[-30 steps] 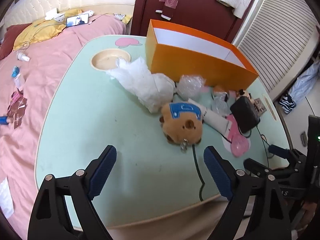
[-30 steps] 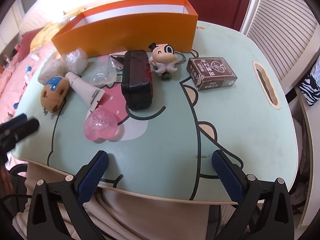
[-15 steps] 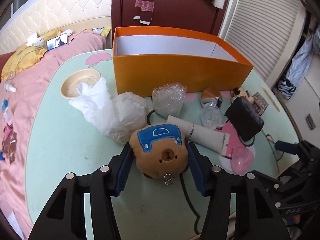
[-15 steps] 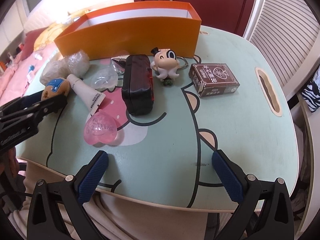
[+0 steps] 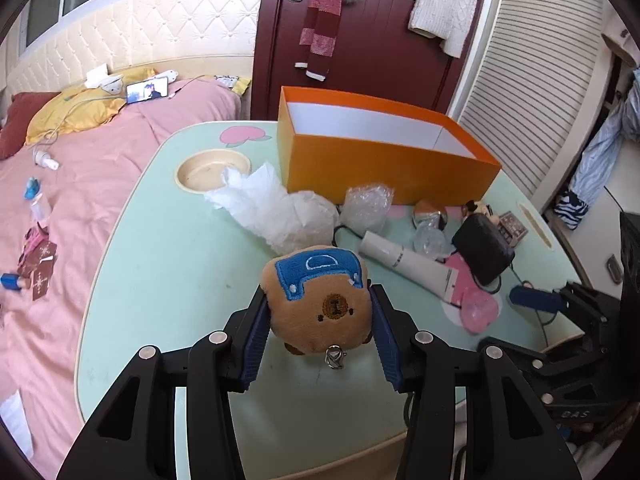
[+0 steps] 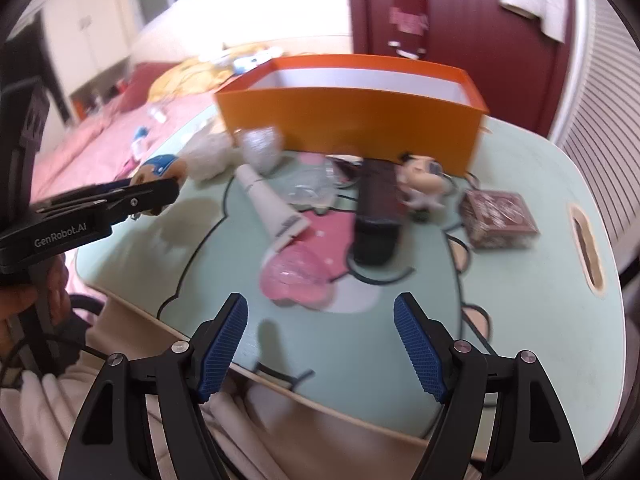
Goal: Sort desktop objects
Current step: 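Grasp the pink heart with the right tool while the left tool grasps the bear toy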
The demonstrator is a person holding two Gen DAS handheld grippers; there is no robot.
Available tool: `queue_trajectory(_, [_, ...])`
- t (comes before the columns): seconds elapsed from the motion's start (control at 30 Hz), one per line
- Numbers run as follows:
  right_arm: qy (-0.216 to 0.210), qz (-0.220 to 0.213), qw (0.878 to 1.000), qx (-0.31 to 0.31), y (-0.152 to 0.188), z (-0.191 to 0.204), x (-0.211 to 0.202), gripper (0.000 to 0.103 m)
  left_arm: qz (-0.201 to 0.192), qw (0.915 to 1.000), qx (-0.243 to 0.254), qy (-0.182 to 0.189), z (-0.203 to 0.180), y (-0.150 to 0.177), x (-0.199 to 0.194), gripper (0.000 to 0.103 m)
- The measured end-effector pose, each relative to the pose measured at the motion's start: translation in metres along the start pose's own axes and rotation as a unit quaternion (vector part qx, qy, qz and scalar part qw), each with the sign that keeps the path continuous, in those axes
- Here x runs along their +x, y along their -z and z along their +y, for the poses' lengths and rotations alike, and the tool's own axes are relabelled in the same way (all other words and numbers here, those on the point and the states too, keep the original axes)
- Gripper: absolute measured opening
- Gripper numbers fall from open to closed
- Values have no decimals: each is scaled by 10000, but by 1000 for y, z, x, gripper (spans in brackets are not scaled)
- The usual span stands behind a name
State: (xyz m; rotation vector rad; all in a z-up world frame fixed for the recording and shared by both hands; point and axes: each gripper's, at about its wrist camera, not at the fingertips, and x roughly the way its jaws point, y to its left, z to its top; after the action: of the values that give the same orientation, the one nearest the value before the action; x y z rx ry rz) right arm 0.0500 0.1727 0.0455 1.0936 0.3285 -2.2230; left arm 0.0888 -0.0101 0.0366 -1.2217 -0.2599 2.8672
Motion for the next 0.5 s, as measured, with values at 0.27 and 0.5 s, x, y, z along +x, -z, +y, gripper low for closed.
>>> queue_trajectory(0.27, [137,-318,9988,-341,3,24,10,71,-4,9995,320,-57,-12,5,0,49])
queue_trajectory(0.5, [99,-566,9977,-350,9,26,6,38,32,9997,246,-37,-12,6,1,49])
